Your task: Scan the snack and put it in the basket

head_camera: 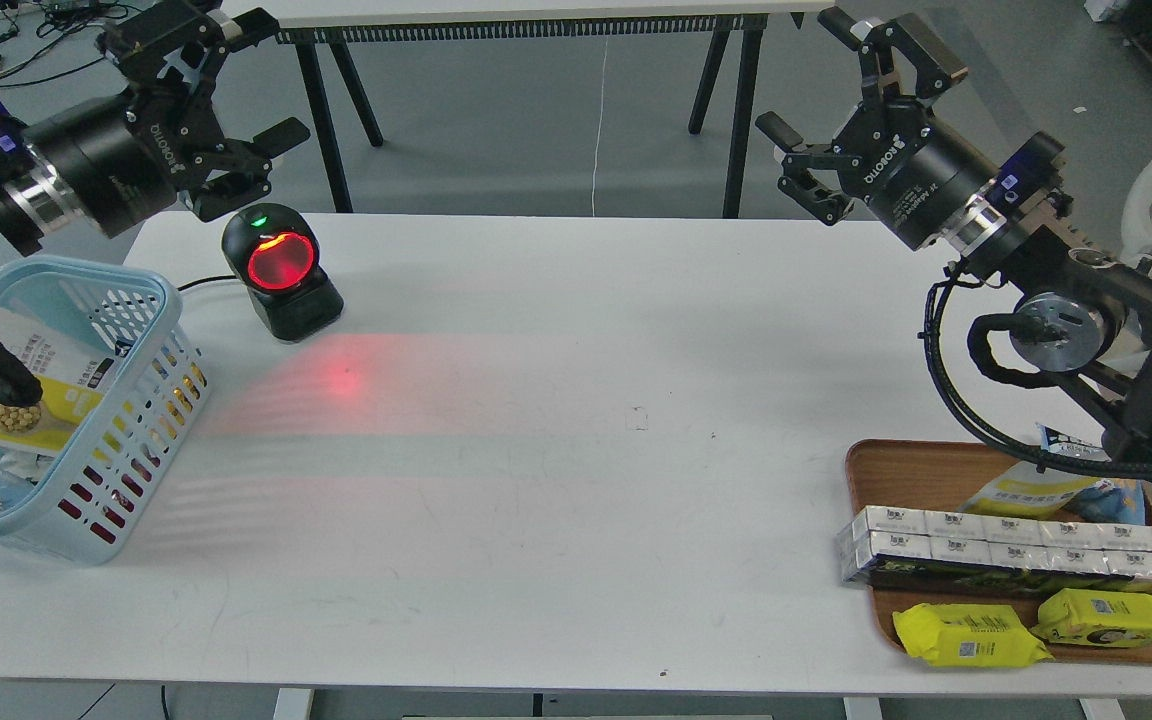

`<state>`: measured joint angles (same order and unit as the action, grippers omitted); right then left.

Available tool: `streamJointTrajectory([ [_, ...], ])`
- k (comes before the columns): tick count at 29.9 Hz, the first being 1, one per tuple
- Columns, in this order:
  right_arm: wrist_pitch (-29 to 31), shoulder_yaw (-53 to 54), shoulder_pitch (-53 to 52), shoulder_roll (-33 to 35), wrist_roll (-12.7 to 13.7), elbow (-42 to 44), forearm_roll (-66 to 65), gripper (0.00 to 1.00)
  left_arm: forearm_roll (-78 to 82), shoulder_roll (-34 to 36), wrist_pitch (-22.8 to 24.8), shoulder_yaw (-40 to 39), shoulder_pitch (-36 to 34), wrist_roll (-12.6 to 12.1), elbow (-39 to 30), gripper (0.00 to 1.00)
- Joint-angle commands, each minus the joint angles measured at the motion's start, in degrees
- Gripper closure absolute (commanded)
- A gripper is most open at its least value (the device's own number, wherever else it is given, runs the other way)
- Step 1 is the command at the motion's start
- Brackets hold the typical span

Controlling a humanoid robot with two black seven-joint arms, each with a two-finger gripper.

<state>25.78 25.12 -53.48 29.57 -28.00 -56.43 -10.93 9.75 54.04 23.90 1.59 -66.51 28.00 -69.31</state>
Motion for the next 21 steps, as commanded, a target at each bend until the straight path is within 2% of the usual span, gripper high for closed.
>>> streamJointTrajectory([
  [1,-0.47,0.10,-0.66,0.49,0.00,0.18,-0.06,0.02,-2.89,-1.13,0.18,-0.98,0.06,0.00,1.80,0.01],
  [21,-0.47,3.62,0.48,-0.39,0.00,1.94,0.55,0.02,-2.89,-0.52,1.94,-2.12,2.00,0.00,3.04,0.01],
])
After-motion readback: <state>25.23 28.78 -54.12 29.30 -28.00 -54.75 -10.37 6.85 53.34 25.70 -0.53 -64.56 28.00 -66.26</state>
